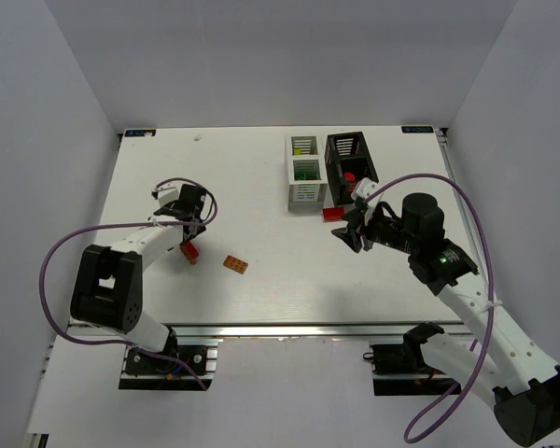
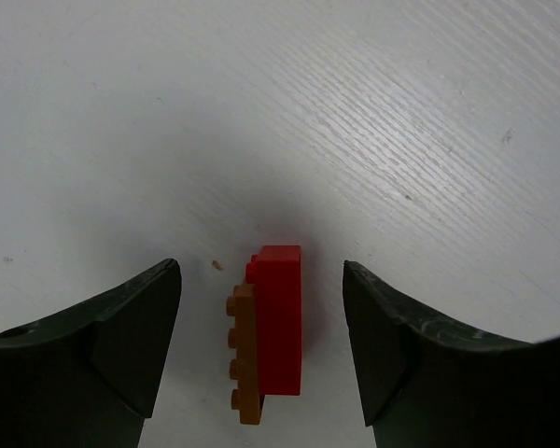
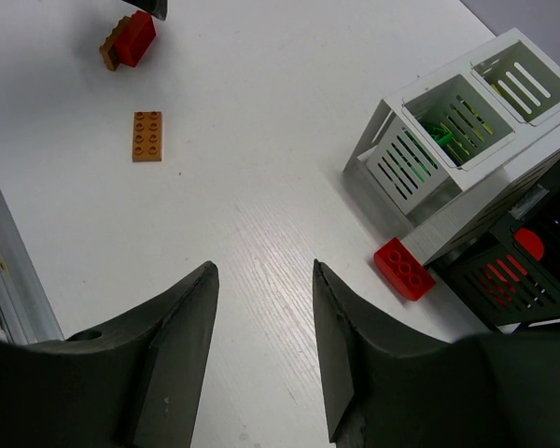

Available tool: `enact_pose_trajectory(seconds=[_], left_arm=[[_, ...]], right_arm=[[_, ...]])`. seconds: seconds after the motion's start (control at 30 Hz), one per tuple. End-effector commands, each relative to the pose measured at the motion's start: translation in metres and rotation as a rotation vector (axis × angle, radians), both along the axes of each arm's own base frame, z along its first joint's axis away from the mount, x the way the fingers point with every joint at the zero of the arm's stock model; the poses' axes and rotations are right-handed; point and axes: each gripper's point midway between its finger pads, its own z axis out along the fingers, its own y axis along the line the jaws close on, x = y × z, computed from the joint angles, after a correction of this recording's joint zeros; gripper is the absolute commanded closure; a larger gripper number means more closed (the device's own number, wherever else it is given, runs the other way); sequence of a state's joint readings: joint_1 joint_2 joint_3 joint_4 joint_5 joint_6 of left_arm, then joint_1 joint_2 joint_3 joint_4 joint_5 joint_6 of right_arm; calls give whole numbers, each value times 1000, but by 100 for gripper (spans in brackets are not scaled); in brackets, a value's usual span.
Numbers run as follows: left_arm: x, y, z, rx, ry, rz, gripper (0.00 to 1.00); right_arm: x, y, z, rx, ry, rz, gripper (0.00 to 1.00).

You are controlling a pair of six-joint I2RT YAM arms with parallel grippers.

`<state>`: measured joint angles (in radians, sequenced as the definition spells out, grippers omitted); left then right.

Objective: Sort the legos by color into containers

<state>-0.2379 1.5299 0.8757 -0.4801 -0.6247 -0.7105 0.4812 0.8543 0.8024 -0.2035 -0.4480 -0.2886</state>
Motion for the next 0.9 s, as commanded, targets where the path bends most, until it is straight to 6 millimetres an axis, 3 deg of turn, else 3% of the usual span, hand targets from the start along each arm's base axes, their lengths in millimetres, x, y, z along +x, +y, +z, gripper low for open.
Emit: enact_pose_trajectory(seconds=[0.0,0.47,0.7,0.87], left_arm=[[7,-11,-2,-35,-3,-57,21],[14,-11,-20,1,74,-84,36],[17,-13,-19,-5,76,-111,46],[20,-11,-17,-6,75,-113,47]], right_arm=[[2,2,26,39,-71,0,49],[1,2,25,40,-70,4,49],[1,2,26,41,-71,4,49],[1,3,25,41,-69,5,49]])
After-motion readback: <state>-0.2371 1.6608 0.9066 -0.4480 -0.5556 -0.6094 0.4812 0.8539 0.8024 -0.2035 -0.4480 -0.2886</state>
